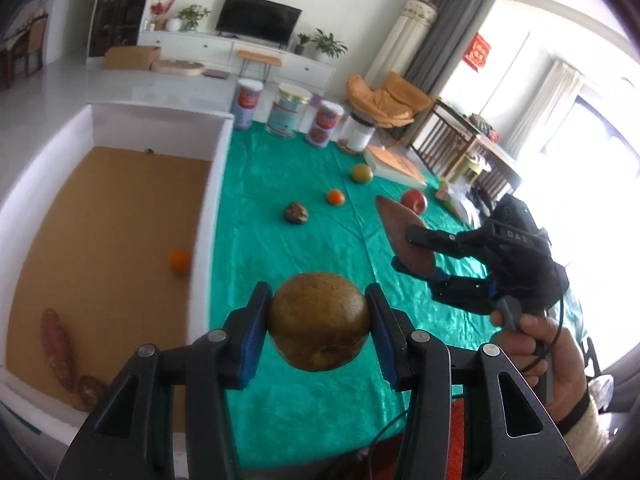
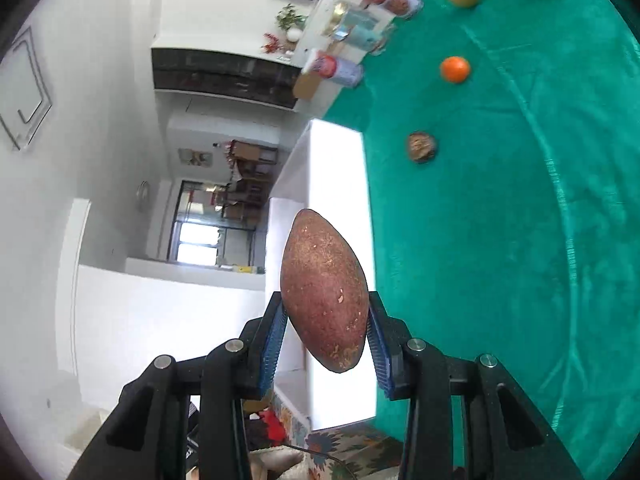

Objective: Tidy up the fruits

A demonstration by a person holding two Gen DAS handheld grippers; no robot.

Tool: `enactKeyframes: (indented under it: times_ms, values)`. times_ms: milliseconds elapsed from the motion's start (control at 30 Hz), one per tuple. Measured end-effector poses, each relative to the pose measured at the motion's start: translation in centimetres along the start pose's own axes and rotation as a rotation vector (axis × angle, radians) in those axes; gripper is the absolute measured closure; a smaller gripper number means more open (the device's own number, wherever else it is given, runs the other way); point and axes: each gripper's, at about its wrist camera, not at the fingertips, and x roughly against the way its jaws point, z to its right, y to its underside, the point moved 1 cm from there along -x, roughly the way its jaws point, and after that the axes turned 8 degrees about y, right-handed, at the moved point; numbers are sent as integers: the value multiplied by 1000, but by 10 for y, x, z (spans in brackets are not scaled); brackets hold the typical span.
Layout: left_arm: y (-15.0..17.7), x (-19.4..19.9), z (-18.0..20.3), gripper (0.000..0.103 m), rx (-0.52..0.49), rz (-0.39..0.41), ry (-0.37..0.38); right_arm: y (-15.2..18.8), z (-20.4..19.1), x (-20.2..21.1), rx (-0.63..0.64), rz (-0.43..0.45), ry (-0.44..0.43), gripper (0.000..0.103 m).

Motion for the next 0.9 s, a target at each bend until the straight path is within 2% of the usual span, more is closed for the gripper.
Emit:
enactKeyframes:
  times_ms: [100, 200, 333, 500, 667, 800, 833, 867, 900]
  values:
    - [-12, 20, -36, 54, 40, 58, -102, 13, -54, -47, 98, -67, -35, 64]
    - [-14, 19, -88, 54, 128, 57, -215, 28, -99, -105, 225, -129, 8, 64]
    - [2, 8, -148, 54, 213, 16, -373, 54, -130, -179, 410, -184, 173, 64]
    - [19, 5, -190, 54, 285, -29, -436, 85, -140, -244, 633, -218, 375, 64]
    - [22, -2, -200, 54, 281, -43, -479, 96, -138, -266, 770, -206, 511, 63]
    - [29, -9, -204, 53, 288, -72, -493, 93, -136, -258, 797, -175, 504, 62]
    - [29, -11, -203, 53, 287, -80, -502, 92, -138, -256, 800, -165, 503, 59]
    - [28, -9, -201, 52, 273, -66, -512, 91, -140, -252, 801, -149, 498, 50]
    - [27, -7, -198, 45, 257, -50, -531, 90, -141, -245, 802, -127, 492, 42]
